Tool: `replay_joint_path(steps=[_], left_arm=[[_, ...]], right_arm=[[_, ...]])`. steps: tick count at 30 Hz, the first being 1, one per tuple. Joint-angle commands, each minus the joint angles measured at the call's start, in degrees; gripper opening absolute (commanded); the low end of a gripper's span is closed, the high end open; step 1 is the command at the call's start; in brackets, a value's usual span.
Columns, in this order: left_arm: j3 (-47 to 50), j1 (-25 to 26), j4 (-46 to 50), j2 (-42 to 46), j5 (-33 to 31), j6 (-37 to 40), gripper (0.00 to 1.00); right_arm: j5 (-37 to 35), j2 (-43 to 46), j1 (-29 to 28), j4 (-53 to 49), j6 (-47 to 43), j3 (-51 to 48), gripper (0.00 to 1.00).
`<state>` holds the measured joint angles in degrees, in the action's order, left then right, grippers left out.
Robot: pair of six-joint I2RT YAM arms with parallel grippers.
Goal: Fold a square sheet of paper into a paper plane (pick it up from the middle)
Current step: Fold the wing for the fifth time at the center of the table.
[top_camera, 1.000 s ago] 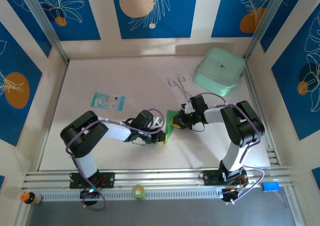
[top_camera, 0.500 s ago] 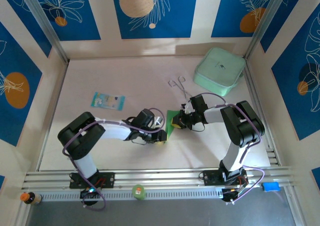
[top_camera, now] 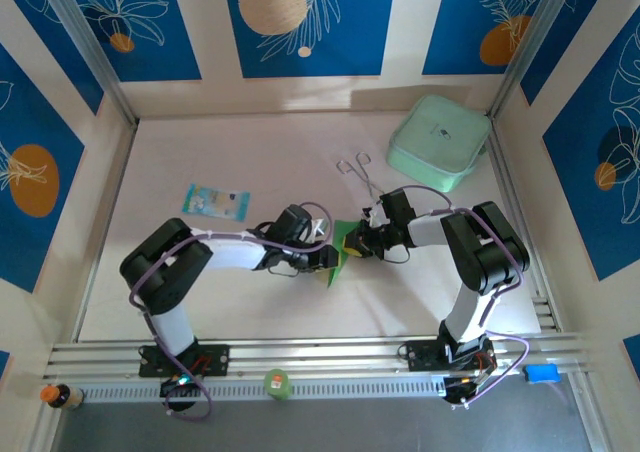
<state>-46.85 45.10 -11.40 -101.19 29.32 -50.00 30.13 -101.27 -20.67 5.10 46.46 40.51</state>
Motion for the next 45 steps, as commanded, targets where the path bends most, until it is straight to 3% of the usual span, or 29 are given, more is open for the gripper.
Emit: replay_joint_path(steps=[1, 7, 21, 35, 45], left_arm=[[-1.71, -0.62, 0.32, -2.31, 2.18, 0.57, 0.3], [-1.08, -0.69, 0.13, -2.98, 0.97, -0.16, 0.31], [-2.88, -0.94, -2.37, -7.67, 4.73, -0.56, 0.24], [-2.48, -1.08, -4.19, -9.37, 5.6, -0.34, 0.07], [4.57, -3.24, -19.06, -10.26, 9.61, -7.8, 0.0]], right_arm=[[-4.67, -1.91, -1.13, -2.54, -0.32, -1.25, 0.11], [-4.64, -1.82, -1.02, -2.49, -0.32, -1.23, 0.11], [-4.04, -1.39, -0.97, -1.92, 0.05, -1.59, 0.11], [-3.51, 0.25, -0.96, -2.49, -0.13, -1.4, 0.11], [-3.9, 8.78, 2.81, -5.31, -2.85, -2.97, 0.18]])
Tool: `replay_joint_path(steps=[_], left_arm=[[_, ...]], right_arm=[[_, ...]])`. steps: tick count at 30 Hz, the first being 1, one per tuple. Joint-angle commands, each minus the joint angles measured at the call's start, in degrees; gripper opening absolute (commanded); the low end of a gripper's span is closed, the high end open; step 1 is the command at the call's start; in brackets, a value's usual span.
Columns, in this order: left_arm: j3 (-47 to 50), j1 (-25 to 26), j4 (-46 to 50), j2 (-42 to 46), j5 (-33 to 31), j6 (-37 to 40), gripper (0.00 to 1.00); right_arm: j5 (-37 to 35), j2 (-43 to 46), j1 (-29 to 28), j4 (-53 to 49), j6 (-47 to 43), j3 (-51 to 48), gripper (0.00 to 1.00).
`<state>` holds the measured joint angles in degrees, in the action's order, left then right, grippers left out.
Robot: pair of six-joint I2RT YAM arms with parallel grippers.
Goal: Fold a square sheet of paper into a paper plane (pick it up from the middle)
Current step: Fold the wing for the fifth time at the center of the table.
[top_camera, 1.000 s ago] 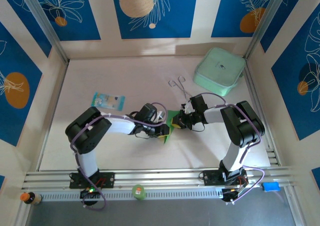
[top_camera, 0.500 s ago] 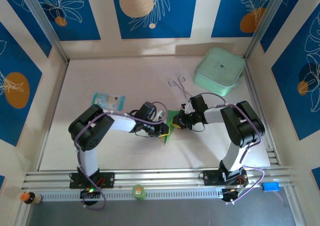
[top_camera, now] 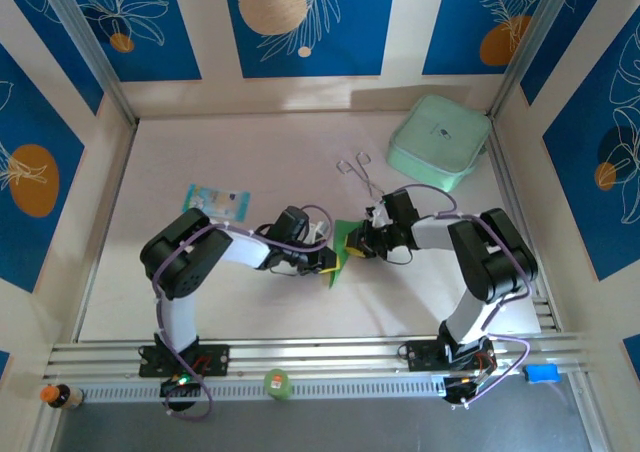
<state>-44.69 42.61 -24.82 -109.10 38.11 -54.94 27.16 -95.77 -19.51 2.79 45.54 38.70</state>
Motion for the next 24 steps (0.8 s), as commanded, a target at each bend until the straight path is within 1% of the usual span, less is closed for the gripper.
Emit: replay_joint_path(steps=[1, 4, 7, 11, 15, 18, 24], left_arm=[[3.03, -0.86, -7.08, -2.3, 1.36, -3.76, 0.0], [4.7, -0.86, -9.81, -2.42, 2.61, -6.36, 0.0], [6.36, -0.86, -11.15, -2.18, 3.2, -8.03, 0.0], [8.06, -0.86, -11.25, -1.7, 2.54, -9.4, 0.0], [9.18, -0.88, -14.47, -2.34, 2.75, -11.67, 0.0], [9.44, -0.88, -16.52, -2.71, 3.41, -12.77, 0.0], [10.0, -0.86, -16.04, -2.32, 4.45, -12.68, 0.0]], right_arm=[[-1.05, 4.26, 2.43, -3.14, -2.18, -1.72, 0.19], [-0.16, 6.49, 4.37, -1.63, -2.32, -3.67, 0.2], [1.41, 7.99, 5.07, 1.41, -1.95, -5.19, 0.2], [2.87, 7.77, 3.51, 2.72, -3.11, -4.59, 0.17], [2.7, 5.6, 1.07, 2.19, -4.99, -2.29, 0.13], [1.93, 4.09, 0.29, 1.67, -5.27, -0.85, 0.12], [2.36, 1.01, -0.7, -0.19, -7.81, 1.91, 0.08]])
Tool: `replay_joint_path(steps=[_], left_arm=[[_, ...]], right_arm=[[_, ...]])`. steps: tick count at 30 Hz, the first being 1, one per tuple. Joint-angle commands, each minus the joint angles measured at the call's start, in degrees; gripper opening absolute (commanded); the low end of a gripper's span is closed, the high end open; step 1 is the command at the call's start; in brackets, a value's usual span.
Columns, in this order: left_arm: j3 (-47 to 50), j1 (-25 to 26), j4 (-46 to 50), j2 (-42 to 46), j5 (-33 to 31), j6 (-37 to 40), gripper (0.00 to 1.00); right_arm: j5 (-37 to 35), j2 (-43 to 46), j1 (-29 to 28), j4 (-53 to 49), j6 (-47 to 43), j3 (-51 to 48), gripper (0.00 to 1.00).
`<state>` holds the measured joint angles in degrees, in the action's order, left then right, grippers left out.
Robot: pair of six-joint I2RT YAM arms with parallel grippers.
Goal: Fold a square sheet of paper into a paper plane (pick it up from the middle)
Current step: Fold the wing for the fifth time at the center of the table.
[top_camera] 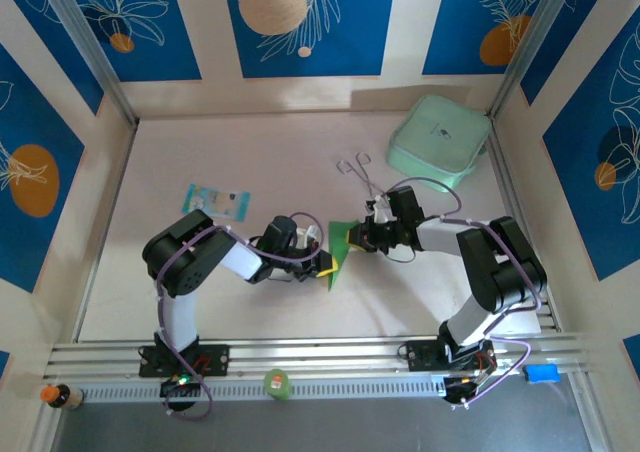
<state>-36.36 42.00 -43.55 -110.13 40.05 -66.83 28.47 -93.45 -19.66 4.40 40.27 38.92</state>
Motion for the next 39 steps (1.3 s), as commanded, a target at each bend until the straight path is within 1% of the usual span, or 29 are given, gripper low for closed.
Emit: replay_joint_path(steps=[1, 5, 8, 12, 17, 22, 23, 24, 26, 28, 31, 33, 34, 35, 37, 39], left_arm=[[1.72, -0.34, 3.16, -1.23, 2.36, -0.6, 0.0], [2.15, -0.25, 3.4, -1.17, 1.66, -0.86, 0.0], [2.41, -0.29, 4.02, -0.71, 1.27, -0.81, 0.0], [2.52, -0.25, 6.13, 0.09, 0.56, 0.02, 0.0], [2.58, -0.29, 9.18, 1.3, -0.4, 1.39, 0.0], [2.31, -0.27, 12.26, 3.68, -1.41, 3.17, 0.0], [2.14, -0.25, 12.81, 4.4, -1.67, 3.49, 0.02], [1.88, -0.25, 13.98, 5.27, -1.89, 3.99, 0.11], [1.16, -0.25, 17.24, 7.78, -2.91, 5.58, 0.18], [-0.35, -0.25, 23.83, 11.25, -5.0, 8.58, 0.26], [-3.68, -0.29, 35.6, 15.97, -9.73, 14.19, 0.29], [-5.77, -0.26, 39.65, 17.61, -11.47, 16.61, 0.27], [-6.72, -0.29, 40.1, 17.7, -11.36, 17.34, 0.23], [-7.73, -0.25, 40.08, 17.25, -10.66, 17.87, 0.2], [-10.94, -0.16, 39.65, 14.82, -7.12, 19.21, 0.11], [-13.82, -0.05, 39.19, 12.1, -4.37, 19.73, 0.05]], right_arm=[[1.46, -2.04, -0.56, -1.67, -2.65, 1.96, 0.07], [4.13, -4.89, -1.71, -1.85, -3.8, 4.37, 0.06], [2.05, -7.27, -2.56, -3.62, -4.07, 6.25, 0.05], [0.72, -10.35, -1.79, -3.02, -3.12, 6.95, 0.05], [-1.02, -11.96, -1.35, -2.46, -2.31, 6.81, 0.06], [-3.57, -13.47, -1.26, -5.11, -1.38, 7.35, 0.06], [-3.96, -13.51, -1.39, -5.62, -1.05, 7.31, 0.06], [-4.28, -13.44, -1.47, -6.1, -0.91, 7.31, 0.06], [-4.7, -13.21, -1.76, -6.56, -0.64, 7.14, 0.06], [-4.48, -13.16, -2.06, -6.8, -0.29, 7.07, 0.06], [-4.3, -13.2, -2.4, -6.83, 0.11, 6.97, 0.06], [-4.38, -13.23, -2.49, -6.84, 0.33, 6.88, 0.06], [-4.34, -13.16, -2.49, -6.74, 0.57, 6.83, 0.06], [-4.34, -13.17, -2.49, -6.7, 0.67, 6.72, 0.06], [-4.38, -13.16, -2.49, -6.69, 0.93, 6.67, 0.06], [-4.43, -13.07, -2.49, -6.75, 1.11, 6.63, 0.06]])
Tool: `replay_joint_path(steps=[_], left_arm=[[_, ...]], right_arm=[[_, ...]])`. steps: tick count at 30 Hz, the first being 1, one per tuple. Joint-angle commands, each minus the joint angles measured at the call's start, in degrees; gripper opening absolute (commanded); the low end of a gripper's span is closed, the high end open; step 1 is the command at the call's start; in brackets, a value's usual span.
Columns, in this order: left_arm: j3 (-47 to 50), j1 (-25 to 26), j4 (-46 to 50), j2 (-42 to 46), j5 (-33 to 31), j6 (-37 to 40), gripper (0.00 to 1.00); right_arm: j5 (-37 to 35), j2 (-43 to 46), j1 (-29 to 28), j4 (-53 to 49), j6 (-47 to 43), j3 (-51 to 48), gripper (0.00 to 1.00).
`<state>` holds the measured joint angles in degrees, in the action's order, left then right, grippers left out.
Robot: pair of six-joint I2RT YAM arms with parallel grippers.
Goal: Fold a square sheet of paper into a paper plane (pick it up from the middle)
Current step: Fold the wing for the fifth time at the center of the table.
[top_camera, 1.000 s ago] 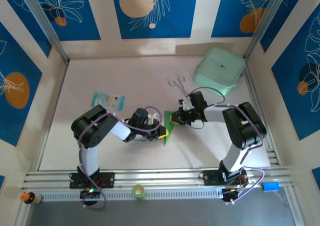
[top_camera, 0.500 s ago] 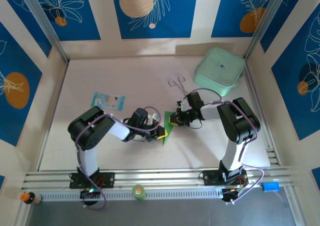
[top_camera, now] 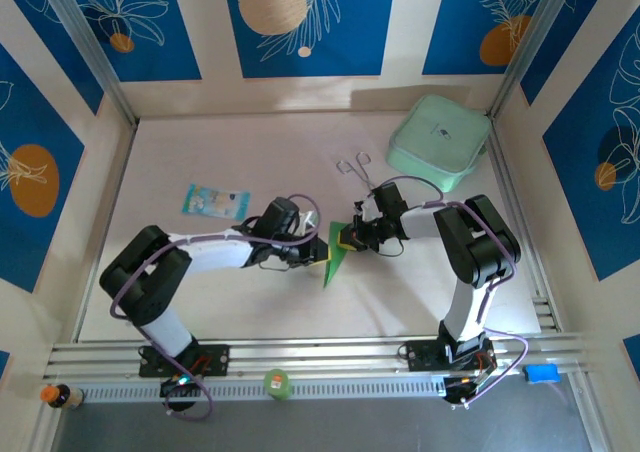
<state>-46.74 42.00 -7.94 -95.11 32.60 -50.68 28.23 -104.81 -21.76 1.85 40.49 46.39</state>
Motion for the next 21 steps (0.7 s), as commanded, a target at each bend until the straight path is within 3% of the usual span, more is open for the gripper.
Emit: replay_joint_path(steps=[1, 9, 21], left_arm=[[-4.57, 0.01, 2.92, -4.13, 3.95, 3.63, 0.04], [-11.17, -0.05, 2.48, -13.29, 7.54, 3.98, 0.01], [-9.98, -0.43, 9.56, -16.5, -3.18, 10.18, 0.0]], right_arm=[[-4.22, -1.71, -0.39, -4.19, 0.91, -0.86, 0.06], [-3.86, -1.7, -0.15, -3.98, 1.25, -1.12, 0.06], [-3.47, 0.11, 0.57, -4.13, 1.17, -1.98, 0.06]])
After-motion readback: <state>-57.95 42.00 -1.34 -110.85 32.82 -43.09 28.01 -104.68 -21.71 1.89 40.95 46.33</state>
